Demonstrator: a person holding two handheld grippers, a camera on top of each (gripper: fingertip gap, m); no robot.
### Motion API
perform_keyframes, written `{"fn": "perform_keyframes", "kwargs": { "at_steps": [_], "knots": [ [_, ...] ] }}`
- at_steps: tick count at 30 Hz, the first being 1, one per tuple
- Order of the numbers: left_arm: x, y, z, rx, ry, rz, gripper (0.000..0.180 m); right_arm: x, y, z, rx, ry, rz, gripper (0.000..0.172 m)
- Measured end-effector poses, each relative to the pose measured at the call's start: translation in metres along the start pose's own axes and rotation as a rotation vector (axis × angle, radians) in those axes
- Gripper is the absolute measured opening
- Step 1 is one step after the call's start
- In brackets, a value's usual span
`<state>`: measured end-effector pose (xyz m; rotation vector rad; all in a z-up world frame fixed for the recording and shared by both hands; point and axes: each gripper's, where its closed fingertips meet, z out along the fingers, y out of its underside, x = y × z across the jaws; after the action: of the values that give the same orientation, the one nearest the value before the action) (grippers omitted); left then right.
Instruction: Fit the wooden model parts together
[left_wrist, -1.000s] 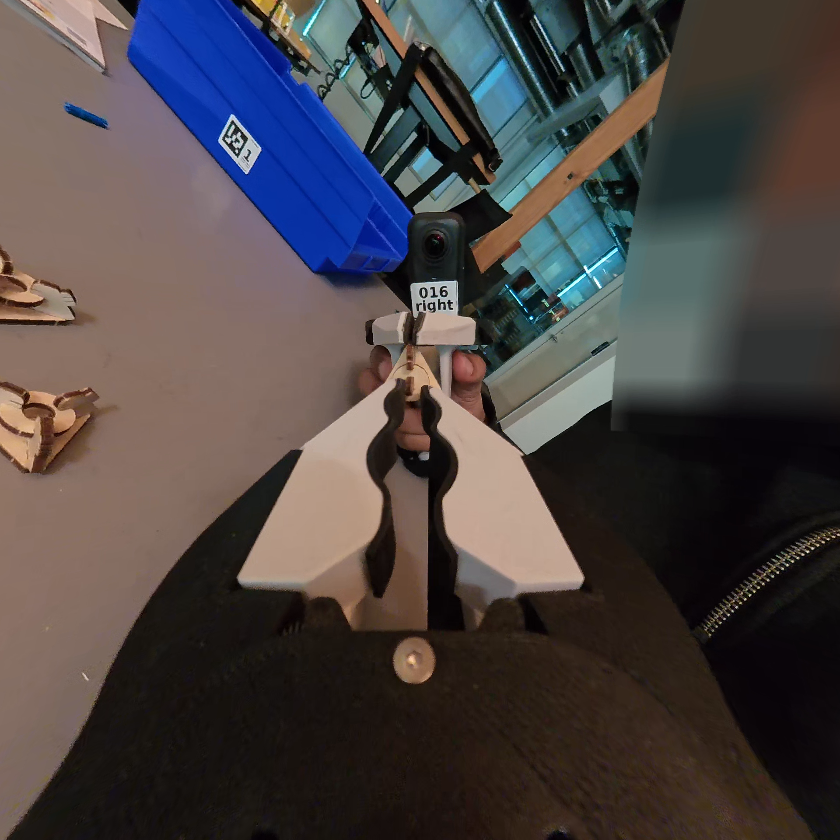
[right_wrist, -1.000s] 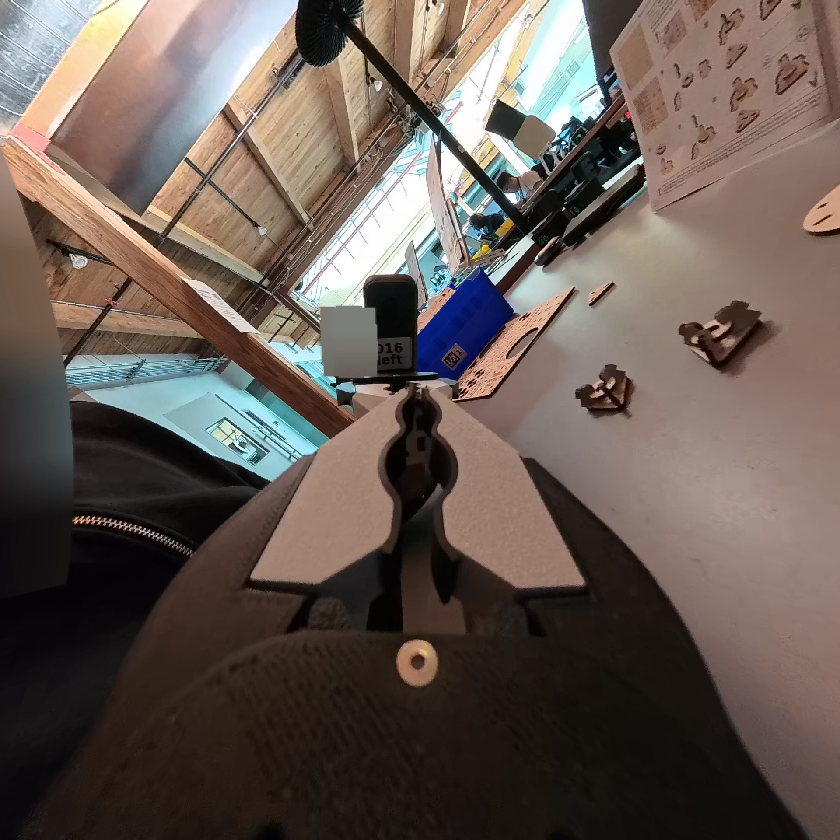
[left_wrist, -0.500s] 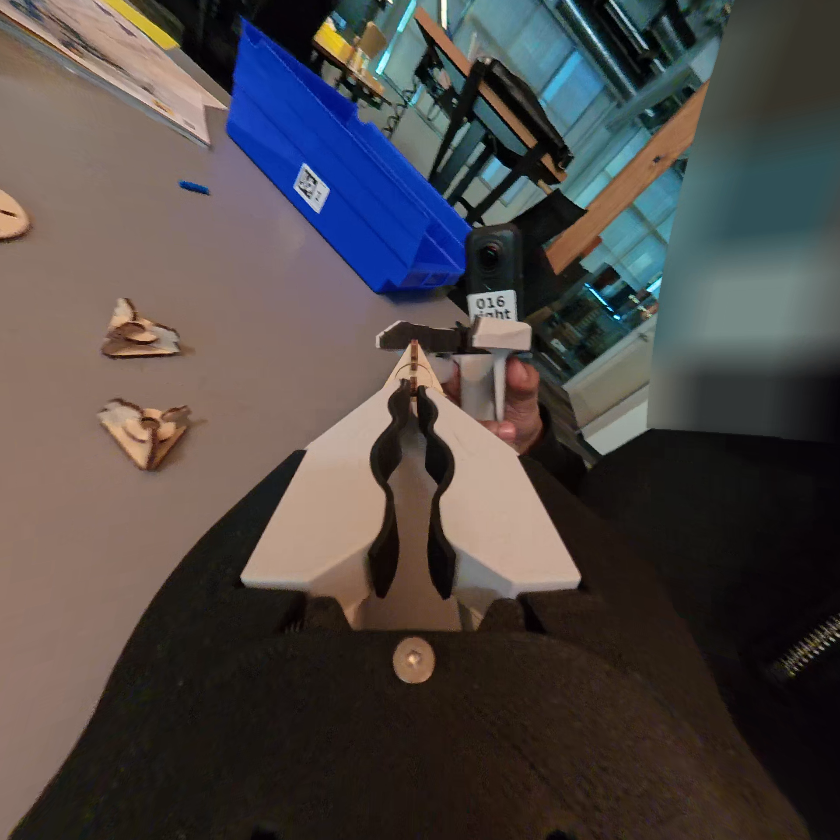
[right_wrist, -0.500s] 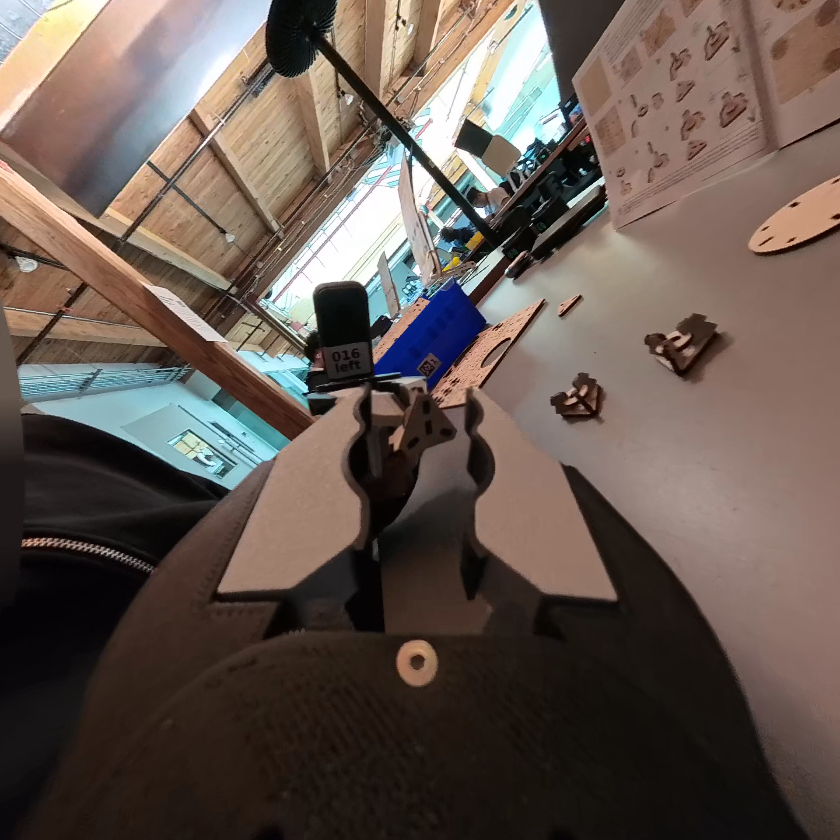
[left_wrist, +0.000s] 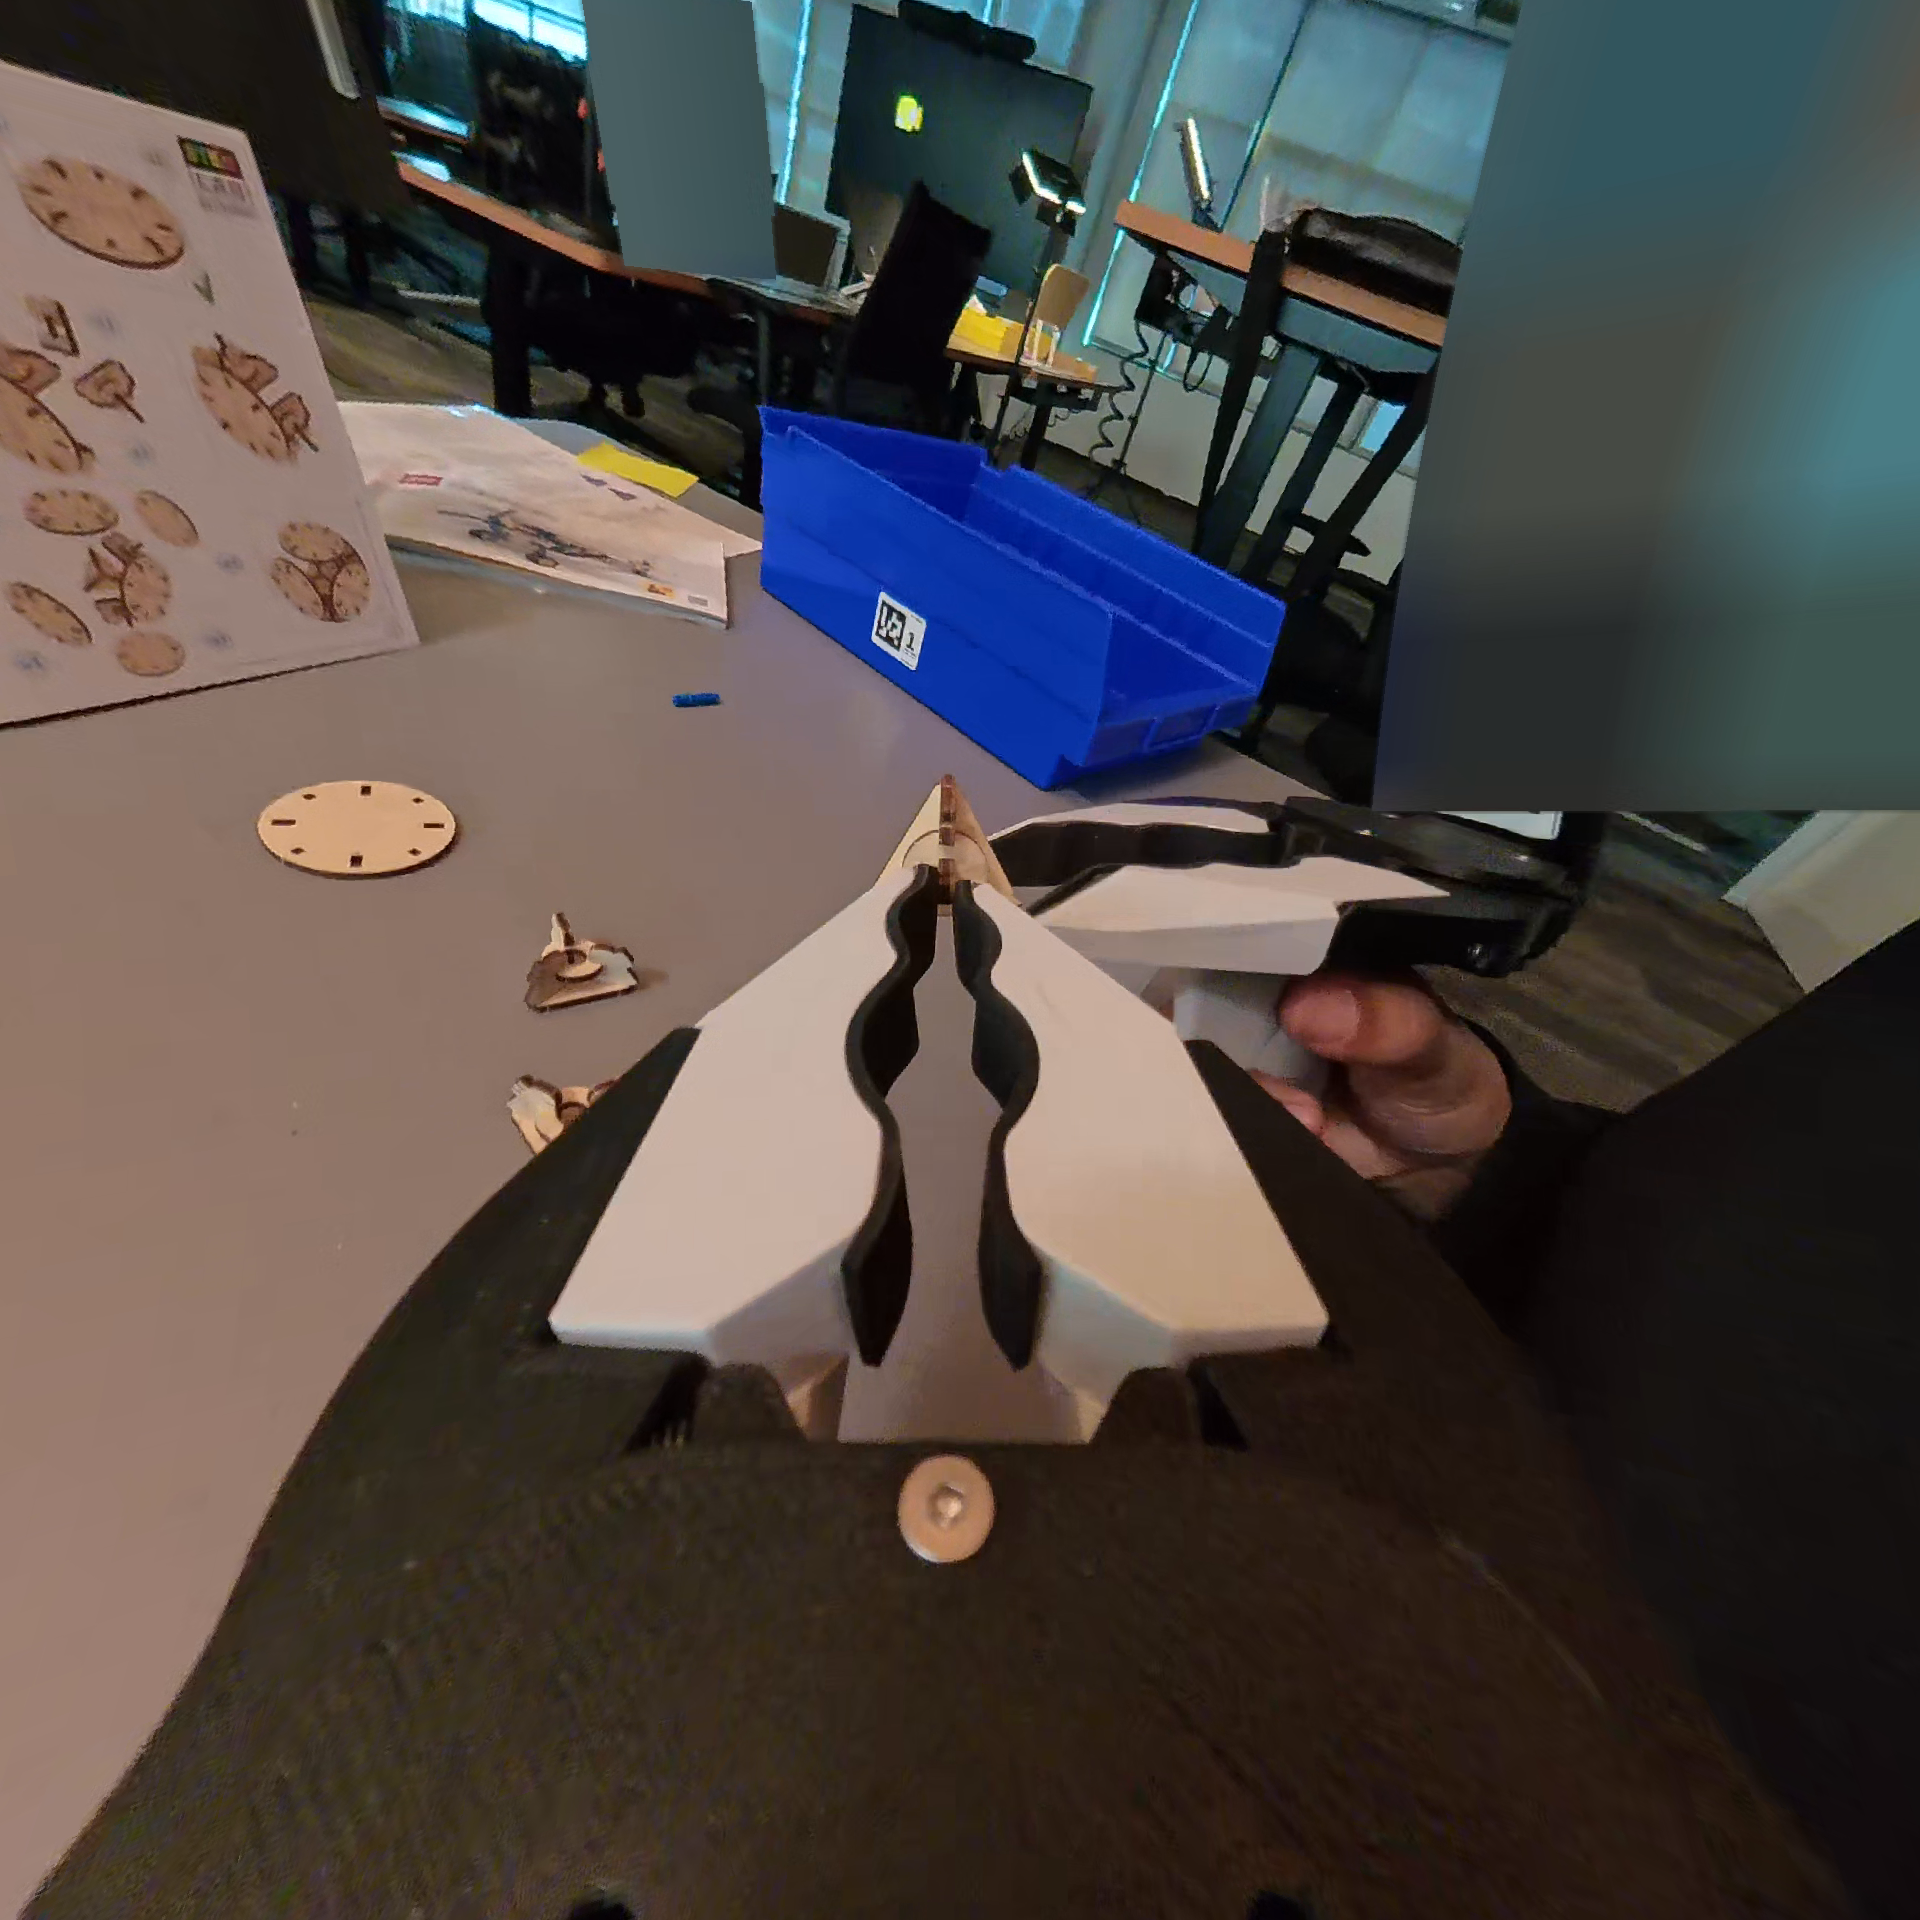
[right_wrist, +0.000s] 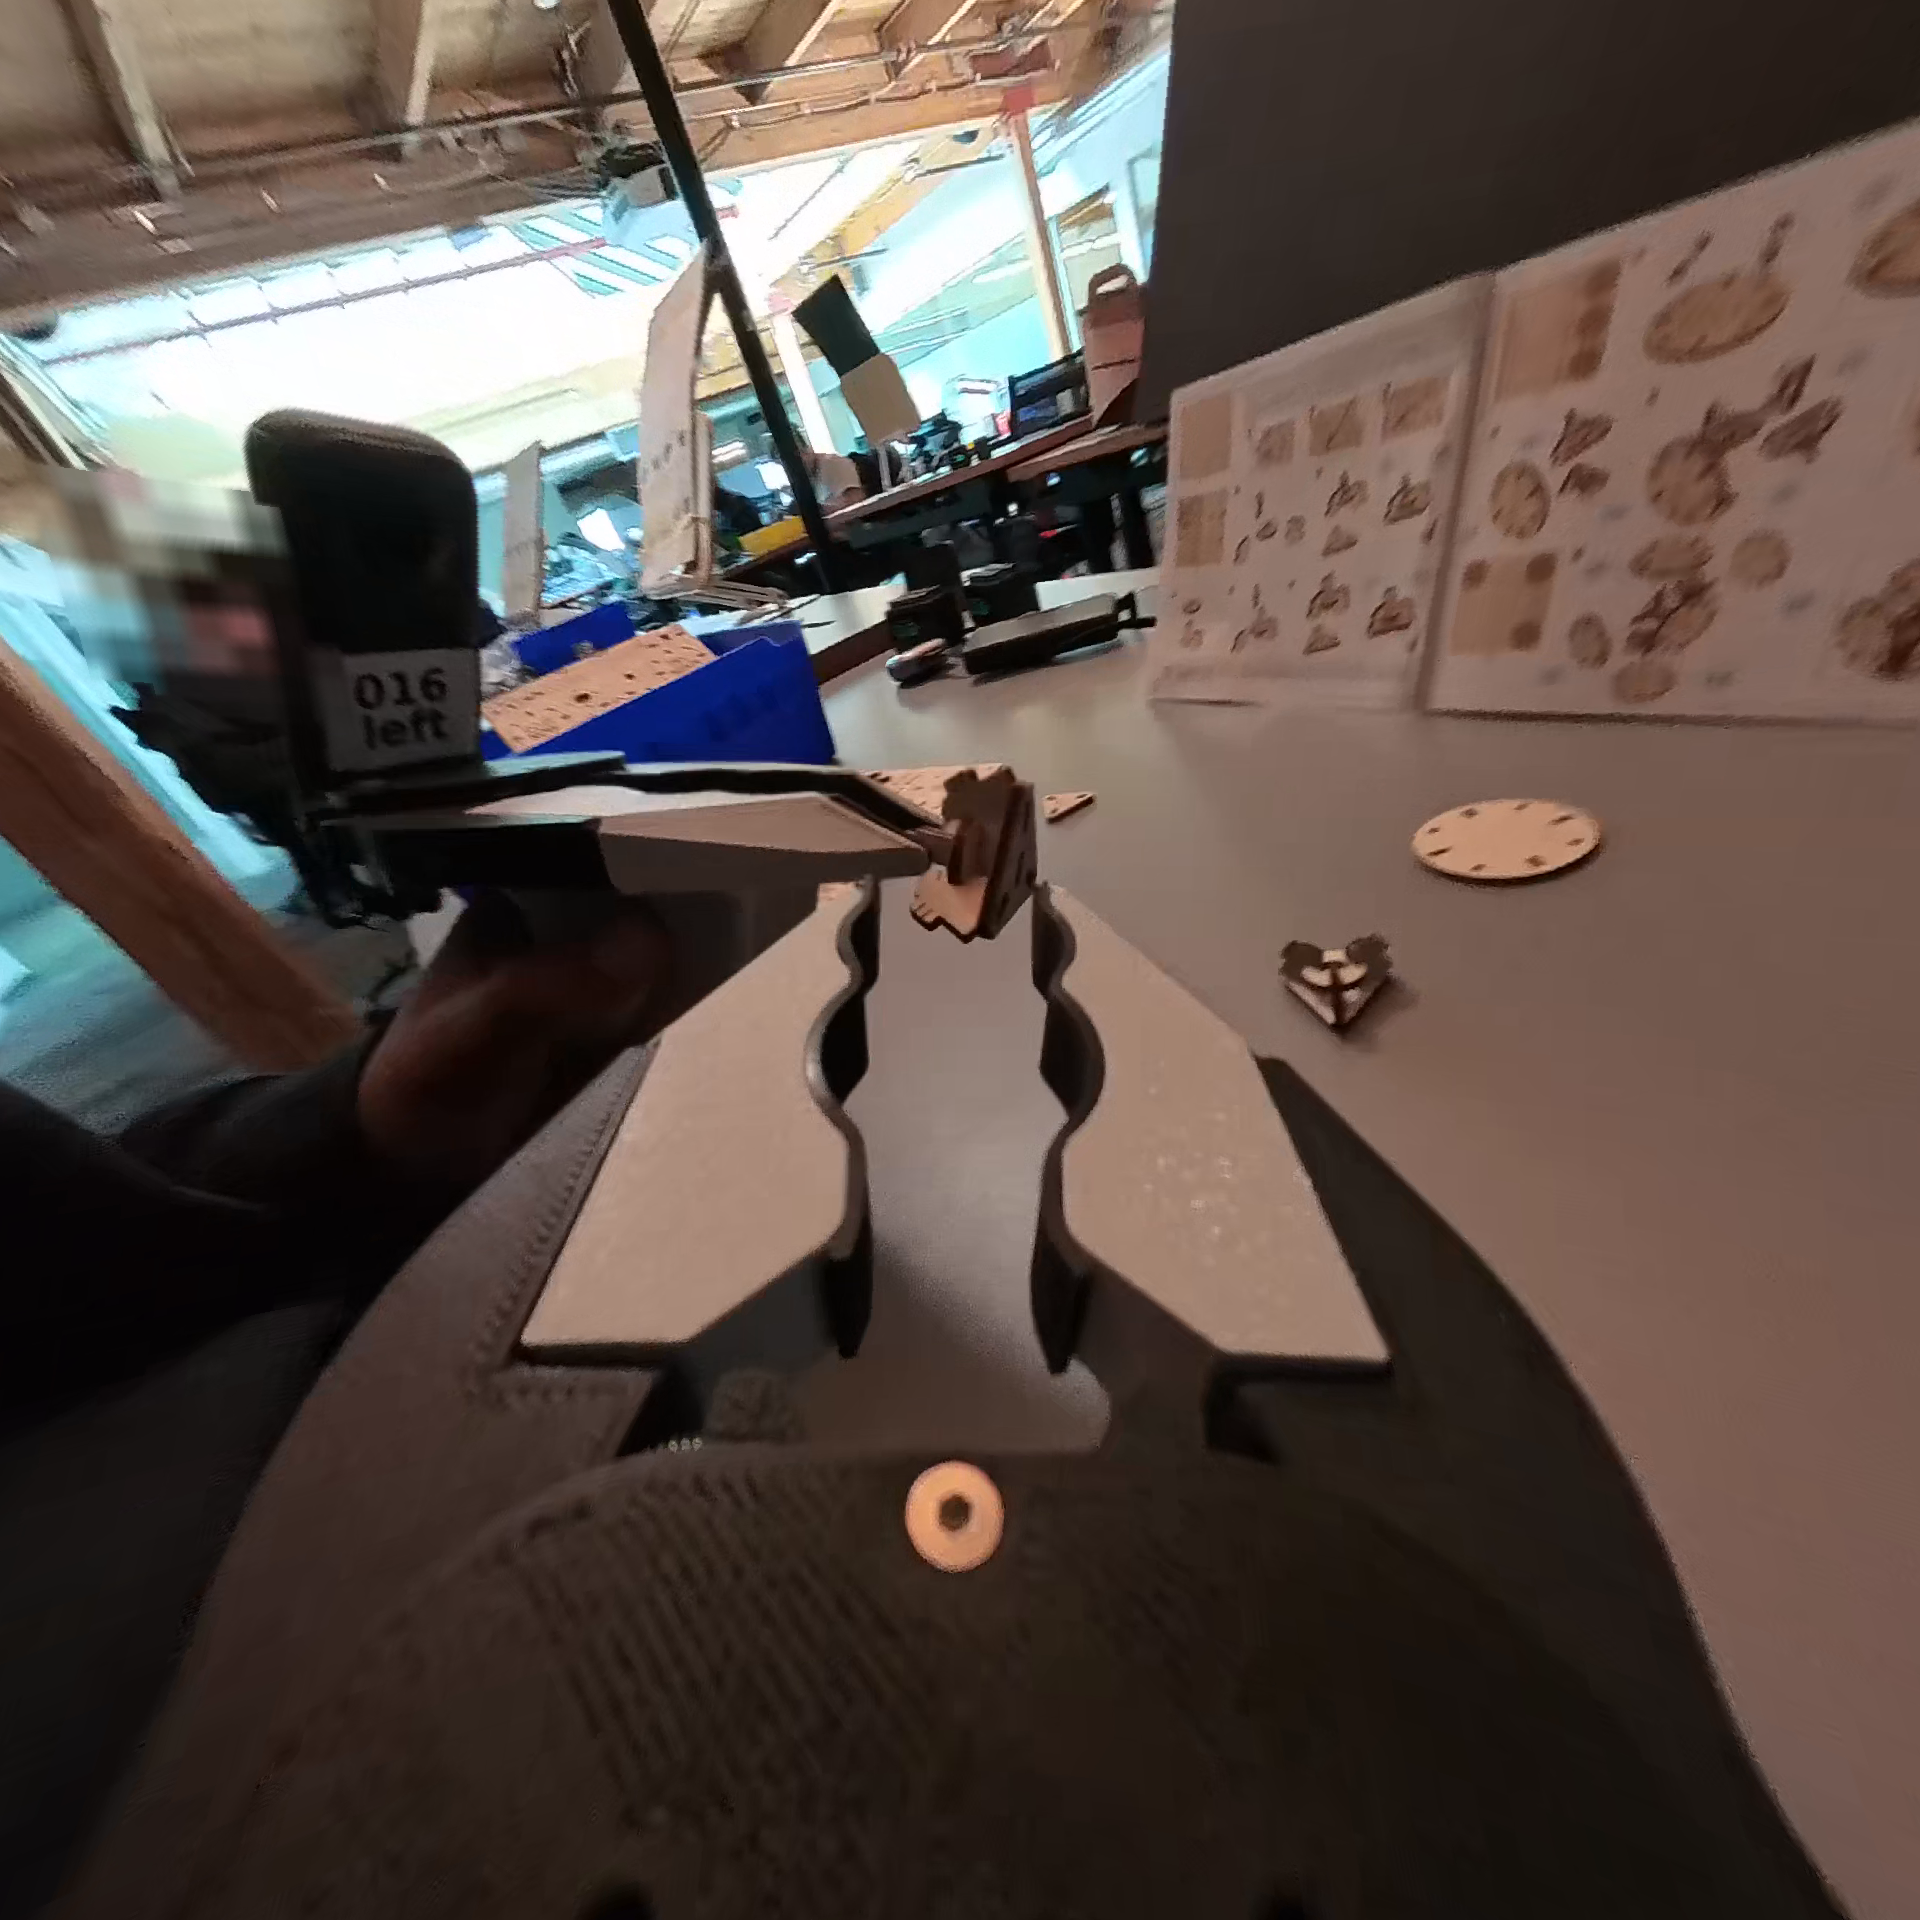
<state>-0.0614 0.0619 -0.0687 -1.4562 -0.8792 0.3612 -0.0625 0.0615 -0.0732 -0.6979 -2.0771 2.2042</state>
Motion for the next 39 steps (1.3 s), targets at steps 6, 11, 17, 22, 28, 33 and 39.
{"fn": "perform_keyframes", "kwargs": {
  "at_steps": [6, 11, 17, 22, 28, 33, 39],
  "knots": [
    [0.002, 0.0, 0.001, 0.007, 0.019, -0.025, 0.001, 0.001, -0.005, -0.003, 0.027, 0.056, -0.136, 0.017],
    [0.003, 0.001, 0.001, 0.008, 0.027, -0.029, 0.001, 0.001, -0.004, -0.004, 0.023, 0.077, -0.203, 0.017],
    [0.007, 0.003, 0.001, 0.0, 0.043, -0.039, 0.002, 0.002, -0.005, -0.005, 0.026, 0.085, -0.231, 0.016],
    [0.007, 0.0, -0.001, 0.018, 0.072, -0.084, 0.001, -0.004, -0.008, -0.008, 0.048, 0.028, -0.22, 0.017],
    [0.01, 0.0, -0.002, 0.016, 0.155, -0.183, 0.001, -0.009, -0.011, -0.014, 0.071, -0.05, -0.216, 0.025],
    [0.02, 0.0, -0.003, -0.007, 0.249, -0.227, 0.001, -0.013, -0.008, -0.018, 0.062, -0.063, -0.328, 0.026],
    [0.026, 0.0, -0.002, -0.026, 0.28, -0.228, 0.001, -0.015, -0.01, -0.022, 0.072, -0.093, -0.319, 0.021]
  ]
}}
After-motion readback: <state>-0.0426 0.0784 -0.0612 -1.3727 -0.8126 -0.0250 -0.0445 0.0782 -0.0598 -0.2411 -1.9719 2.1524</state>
